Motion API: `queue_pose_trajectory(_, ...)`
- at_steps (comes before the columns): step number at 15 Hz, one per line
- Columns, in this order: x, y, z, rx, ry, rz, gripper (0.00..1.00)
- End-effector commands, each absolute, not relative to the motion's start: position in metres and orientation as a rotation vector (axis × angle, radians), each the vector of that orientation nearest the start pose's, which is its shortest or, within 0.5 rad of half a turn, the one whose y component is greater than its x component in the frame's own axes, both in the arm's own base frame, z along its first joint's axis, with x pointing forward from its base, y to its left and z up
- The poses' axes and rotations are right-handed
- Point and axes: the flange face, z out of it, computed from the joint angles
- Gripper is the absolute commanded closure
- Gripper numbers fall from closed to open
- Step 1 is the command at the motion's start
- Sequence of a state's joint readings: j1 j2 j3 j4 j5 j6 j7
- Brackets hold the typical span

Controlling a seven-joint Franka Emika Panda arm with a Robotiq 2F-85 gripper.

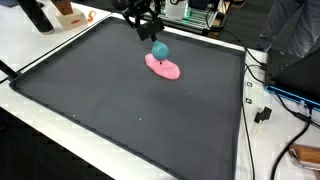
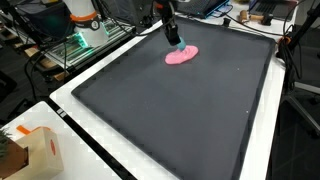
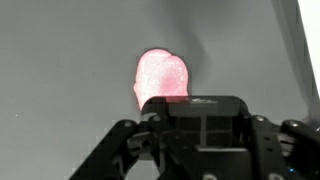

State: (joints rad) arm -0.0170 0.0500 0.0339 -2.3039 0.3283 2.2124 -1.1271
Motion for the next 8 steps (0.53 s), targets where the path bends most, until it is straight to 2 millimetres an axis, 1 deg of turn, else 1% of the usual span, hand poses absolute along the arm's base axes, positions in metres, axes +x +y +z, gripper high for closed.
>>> queue_pose_trajectory(1, 0.499, 0.03, 0.344, -2.586, -1.228, 0.025, 0.65)
queue_pose_trajectory(5, 0.504, 0.046, 0.373, -2.621, -1.159, 0.041, 0.65)
queue_pose_trajectory(8, 0.507, 0.061, 0.39, -2.674, -1.083, 0.069, 0.65)
